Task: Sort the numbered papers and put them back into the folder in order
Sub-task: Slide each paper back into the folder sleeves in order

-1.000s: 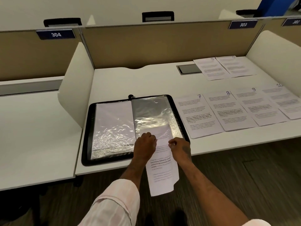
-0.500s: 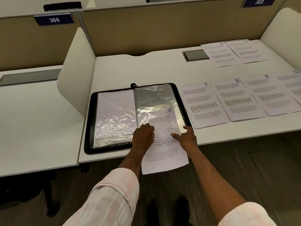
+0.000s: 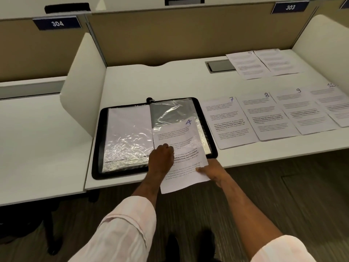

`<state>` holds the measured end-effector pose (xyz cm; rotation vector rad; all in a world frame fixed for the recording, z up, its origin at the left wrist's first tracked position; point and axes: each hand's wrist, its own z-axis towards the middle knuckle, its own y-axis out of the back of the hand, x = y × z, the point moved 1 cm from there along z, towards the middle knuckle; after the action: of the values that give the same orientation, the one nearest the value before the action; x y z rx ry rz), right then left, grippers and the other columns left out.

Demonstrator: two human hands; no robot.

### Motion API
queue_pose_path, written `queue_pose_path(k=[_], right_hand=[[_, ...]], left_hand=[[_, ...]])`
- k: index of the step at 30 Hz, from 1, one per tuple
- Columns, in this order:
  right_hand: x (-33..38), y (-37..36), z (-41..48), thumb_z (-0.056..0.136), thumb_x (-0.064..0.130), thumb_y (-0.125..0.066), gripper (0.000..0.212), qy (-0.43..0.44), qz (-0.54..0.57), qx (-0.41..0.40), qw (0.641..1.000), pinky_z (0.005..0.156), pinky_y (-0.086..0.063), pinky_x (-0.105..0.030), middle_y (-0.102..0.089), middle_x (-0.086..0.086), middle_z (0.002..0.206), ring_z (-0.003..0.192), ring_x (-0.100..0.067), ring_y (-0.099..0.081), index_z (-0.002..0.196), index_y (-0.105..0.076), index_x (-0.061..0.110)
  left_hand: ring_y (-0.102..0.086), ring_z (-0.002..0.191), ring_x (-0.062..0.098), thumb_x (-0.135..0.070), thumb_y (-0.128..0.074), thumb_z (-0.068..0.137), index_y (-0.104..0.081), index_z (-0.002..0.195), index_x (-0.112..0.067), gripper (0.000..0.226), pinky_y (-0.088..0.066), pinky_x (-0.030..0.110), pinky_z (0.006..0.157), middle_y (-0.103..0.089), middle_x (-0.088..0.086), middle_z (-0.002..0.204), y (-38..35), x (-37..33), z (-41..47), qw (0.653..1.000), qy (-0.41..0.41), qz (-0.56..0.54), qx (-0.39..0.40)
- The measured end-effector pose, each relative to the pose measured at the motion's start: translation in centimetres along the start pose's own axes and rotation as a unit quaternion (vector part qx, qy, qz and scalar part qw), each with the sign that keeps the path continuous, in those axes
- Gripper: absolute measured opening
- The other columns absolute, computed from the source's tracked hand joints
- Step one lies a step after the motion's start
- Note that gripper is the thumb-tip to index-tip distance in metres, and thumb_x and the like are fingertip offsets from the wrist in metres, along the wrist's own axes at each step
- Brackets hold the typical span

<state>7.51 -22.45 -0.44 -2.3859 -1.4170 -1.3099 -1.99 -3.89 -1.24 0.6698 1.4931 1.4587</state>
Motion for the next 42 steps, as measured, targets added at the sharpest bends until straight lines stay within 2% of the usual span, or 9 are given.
queue_pose_path(k=[8, 12, 16, 24, 28, 31, 34, 38, 42], right_hand=[[2.8, -0.5, 2.0, 0.089, 0.021, -0.069, 0.037, 0.055, 0.037, -0.088, 0.994, 0.087, -0.053, -0.032, -0.066, -0.009, 0.118, 0.102, -0.022, -0.062, 0.123, -0.061, 0.009], [2.4, 0.1, 2.1, 0.084, 0.020, -0.073, 0.038, -0.002, 0.019, -0.001, 1.000, 0.078, -0.054, -0.032, -0.065, -0.002, 0.113, 0.100, -0.021, -0.061, 0.120, -0.061, 0.016], [2.0, 1.1, 2.0, 0.081, 0.006, -0.073, 0.036, -0.042, -0.002, 0.059, 0.997, 0.062, -0.050, -0.025, -0.071, -0.007, 0.099, 0.080, -0.016, -0.068, 0.116, -0.063, 0.009], [3.7, 0.4, 4.4, 0.075, 0.018, -0.081, 0.041, 0.031, 0.017, -0.105, 0.994, 0.078, -0.055, -0.030, -0.069, -0.004, 0.102, 0.089, -0.019, -0.065, 0.111, -0.066, 0.008], [4.9, -0.7, 4.6, 0.082, 0.014, -0.075, 0.032, 0.078, 0.037, -0.126, 0.988, 0.063, -0.045, -0.017, -0.065, 0.001, 0.099, 0.085, -0.014, -0.060, 0.111, -0.063, 0.015], [5.3, -1.1, 5.0, 0.085, 0.016, -0.072, 0.035, 0.076, 0.006, -0.169, 0.983, 0.066, -0.047, -0.022, -0.068, -0.005, 0.109, 0.085, -0.015, -0.059, 0.118, -0.063, 0.011], [5.4, -0.9, 5.2, 0.083, 0.024, -0.074, 0.039, 0.067, -0.017, -0.201, 0.977, 0.058, -0.039, -0.021, -0.067, -0.007, 0.109, 0.082, -0.016, -0.055, 0.118, -0.062, 0.010], [5.5, -0.5, 5.7, 0.077, 0.035, -0.079, 0.042, 0.071, -0.027, -0.195, 0.978, 0.057, -0.041, -0.023, -0.071, -0.003, 0.094, 0.080, -0.019, -0.064, 0.108, -0.064, 0.013], [6.2, -0.1, 5.5, 0.077, 0.036, -0.079, 0.037, 0.078, -0.023, -0.183, 0.980, 0.052, -0.039, -0.021, -0.066, 0.002, 0.076, 0.068, -0.011, -0.061, 0.101, -0.060, 0.014]], left_hand=[[-0.062, 0.063, 0.020, -0.022, -0.076, 0.078, -0.069, 0.076, -0.016, 0.010, -0.045, 0.030, 0.049, -0.063, 0.000, 0.075, -0.8, -0.2, -0.3, 1.000, 0.005, 0.013, -0.009], [-0.062, 0.062, 0.020, -0.023, -0.079, 0.075, -0.069, 0.074, -0.017, 0.011, -0.045, 0.030, 0.048, -0.062, -0.001, 0.073, -0.9, 0.0, 0.0, 1.000, 0.006, 0.009, -0.022], [-0.062, 0.062, 0.018, -0.023, -0.079, 0.074, -0.070, 0.075, -0.017, 0.011, -0.046, 0.029, 0.048, -0.062, -0.002, 0.073, -0.7, 0.1, 0.2, 0.999, 0.000, -0.009, -0.033], [-0.063, 0.065, 0.020, -0.022, -0.079, 0.071, -0.068, 0.073, -0.017, 0.012, -0.050, 0.030, 0.046, -0.062, -0.002, 0.074, -0.8, 0.5, 0.3, 0.998, -0.025, -0.021, -0.049], [-0.063, 0.065, 0.018, -0.024, -0.079, 0.074, -0.069, 0.075, -0.017, 0.012, -0.051, 0.029, 0.048, -0.063, -0.002, 0.075, -0.9, 0.6, 0.2, 0.998, -0.039, -0.020, -0.048], [-0.062, 0.065, 0.017, -0.023, -0.079, 0.073, -0.068, 0.074, -0.017, 0.013, -0.049, 0.027, 0.047, -0.062, -0.002, 0.074, -1.0, 0.8, 0.3, 0.997, -0.045, -0.024, -0.054], [-0.063, 0.068, 0.018, -0.024, -0.078, 0.074, -0.068, 0.081, -0.018, 0.013, -0.051, 0.028, 0.048, -0.064, -0.002, 0.078, -1.2, 0.9, 0.5, 0.997, -0.049, -0.033, -0.051], [-0.065, 0.073, 0.019, -0.027, -0.079, 0.076, -0.068, 0.095, -0.022, 0.022, -0.051, 0.030, 0.049, -0.066, -0.003, 0.084, -1.6, 0.7, 0.9, 0.998, -0.051, -0.035, -0.032], [-0.065, 0.078, 0.019, -0.029, -0.076, 0.080, -0.068, 0.100, -0.022, 0.023, -0.051, 0.031, 0.055, -0.068, -0.002, 0.089, -1.5, 0.4, 1.7, 0.998, -0.055, -0.033, -0.017]])
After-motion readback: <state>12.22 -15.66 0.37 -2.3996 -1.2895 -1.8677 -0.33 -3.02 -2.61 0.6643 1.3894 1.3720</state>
